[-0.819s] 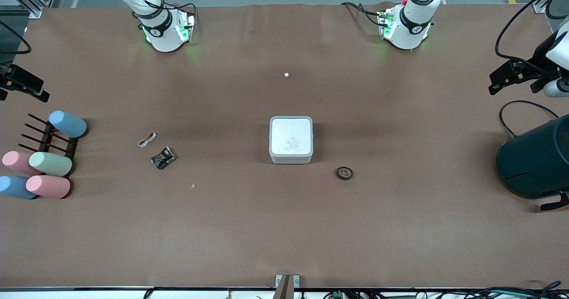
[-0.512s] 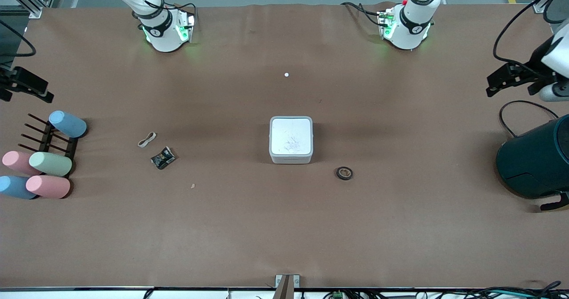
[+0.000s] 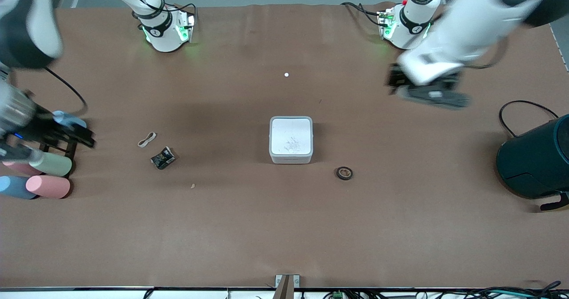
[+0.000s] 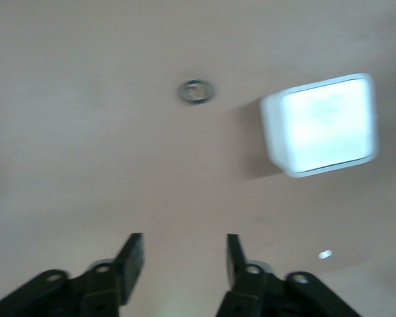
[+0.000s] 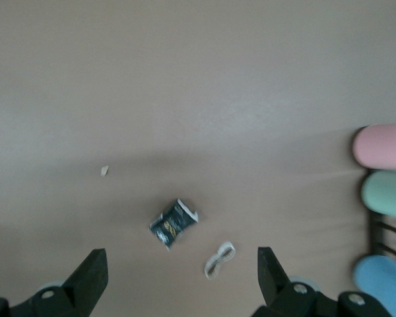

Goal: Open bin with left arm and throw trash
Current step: 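Reach the left gripper to the bin lid while the right gripper reaches the wrapper, then flip open the bin lid with the left gripper while the right gripper grasps the wrapper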

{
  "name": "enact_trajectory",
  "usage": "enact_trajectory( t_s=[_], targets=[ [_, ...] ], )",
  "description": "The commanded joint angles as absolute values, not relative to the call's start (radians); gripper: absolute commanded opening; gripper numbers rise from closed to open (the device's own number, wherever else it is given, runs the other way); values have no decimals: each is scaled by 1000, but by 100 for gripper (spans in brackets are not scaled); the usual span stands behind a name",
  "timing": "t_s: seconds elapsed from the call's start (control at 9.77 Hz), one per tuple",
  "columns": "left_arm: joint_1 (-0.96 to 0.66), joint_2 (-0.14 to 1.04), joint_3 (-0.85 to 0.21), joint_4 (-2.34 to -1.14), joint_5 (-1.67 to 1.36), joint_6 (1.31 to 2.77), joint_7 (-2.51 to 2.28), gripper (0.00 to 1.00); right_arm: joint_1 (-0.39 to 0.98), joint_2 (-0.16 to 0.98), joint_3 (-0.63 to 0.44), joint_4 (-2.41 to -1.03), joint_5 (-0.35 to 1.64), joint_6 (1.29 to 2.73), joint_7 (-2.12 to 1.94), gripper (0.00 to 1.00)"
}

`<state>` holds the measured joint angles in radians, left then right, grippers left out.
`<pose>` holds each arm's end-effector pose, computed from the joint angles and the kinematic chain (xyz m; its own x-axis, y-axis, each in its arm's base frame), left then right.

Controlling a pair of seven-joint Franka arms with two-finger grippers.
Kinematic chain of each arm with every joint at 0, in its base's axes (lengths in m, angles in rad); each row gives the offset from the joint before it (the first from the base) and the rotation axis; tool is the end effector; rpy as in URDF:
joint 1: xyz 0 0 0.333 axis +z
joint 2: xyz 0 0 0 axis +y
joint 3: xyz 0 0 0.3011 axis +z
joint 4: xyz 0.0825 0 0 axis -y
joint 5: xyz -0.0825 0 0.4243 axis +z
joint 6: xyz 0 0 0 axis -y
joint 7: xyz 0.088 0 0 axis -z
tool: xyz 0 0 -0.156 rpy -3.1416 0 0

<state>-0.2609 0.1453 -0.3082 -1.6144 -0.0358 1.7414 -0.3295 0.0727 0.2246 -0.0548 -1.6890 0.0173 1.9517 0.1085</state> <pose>0.5421 -0.3434 0.4673 0.9726 -0.2296 -0.0368 -0.2266 -0.9714 0.0710 0.6685 0.0155 0.3909 0.9948 -0.0951 0.0378 -0.0948 -0.9955 -0.0082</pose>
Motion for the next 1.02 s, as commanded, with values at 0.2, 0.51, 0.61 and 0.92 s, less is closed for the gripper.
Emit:
enact_trajectory(
  t_s=[0.2,0.51,0.61,0.92],
  targets=[
    [-467,553,-319,-1426,-34,2058,-432,0,126,226,-55,-2016,70,2227,239,100],
    [-517,655,-310,-1414,50,2189,-454,0,123,250,-55,-2199,171,2469,248,100],
    [-514,679,-310,-1416,75,2189,-456,0,130,274,-55,-2213,213,2515,286,100],
    [-506,704,-307,-1471,81,2189,-463,0,170,380,-55,-2214,219,2624,357,100]
  ],
)
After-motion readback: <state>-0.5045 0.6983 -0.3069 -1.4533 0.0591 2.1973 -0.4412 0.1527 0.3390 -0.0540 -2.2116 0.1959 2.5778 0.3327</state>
